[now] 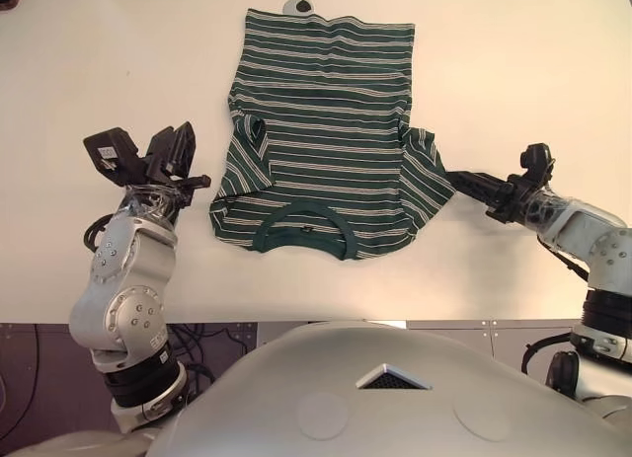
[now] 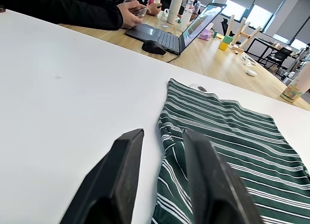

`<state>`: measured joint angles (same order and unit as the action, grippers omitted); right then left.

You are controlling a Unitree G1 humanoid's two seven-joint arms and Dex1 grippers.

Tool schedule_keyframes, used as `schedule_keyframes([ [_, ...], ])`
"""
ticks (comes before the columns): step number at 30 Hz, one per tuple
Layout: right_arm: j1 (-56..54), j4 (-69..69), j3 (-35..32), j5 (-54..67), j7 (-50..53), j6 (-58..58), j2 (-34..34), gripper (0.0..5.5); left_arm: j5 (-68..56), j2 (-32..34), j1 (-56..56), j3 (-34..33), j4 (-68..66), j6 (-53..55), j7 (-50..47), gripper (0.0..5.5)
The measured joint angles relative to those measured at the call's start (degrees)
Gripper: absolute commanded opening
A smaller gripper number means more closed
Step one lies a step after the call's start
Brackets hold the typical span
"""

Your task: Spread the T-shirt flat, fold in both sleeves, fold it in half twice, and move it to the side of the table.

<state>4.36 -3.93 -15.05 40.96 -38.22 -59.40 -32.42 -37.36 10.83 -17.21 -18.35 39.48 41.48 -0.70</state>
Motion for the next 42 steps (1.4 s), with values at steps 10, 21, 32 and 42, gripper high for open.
schedule_keyframes([
  [10,1.42,1.77,7.51,-6.32,-5.23,14.15,-0.22,1.82,0.0,-0.16,-0.01,0.14,0.05,0.0,-0.13,1.46],
  [21,7.47,-9.56,6.68,-4.27,0.38,9.31,0.42,0.21,0.11,-0.1,1.08,0.17,-0.5,-0.41,0.06,1.46],
  [32,7.33,-8.14,5.86,-4.37,2.07,11.58,0.63,0.03,0.31,-0.71,1.29,1.07,-0.89,-1.45,0.04,1.46],
  [42,-15.51,-0.49,0.97,-4.38,3.8,1.69,-6.92,0.03,0.81,-1.21,1.01,1.12,-1.32,-2.63,0.05,1.46],
])
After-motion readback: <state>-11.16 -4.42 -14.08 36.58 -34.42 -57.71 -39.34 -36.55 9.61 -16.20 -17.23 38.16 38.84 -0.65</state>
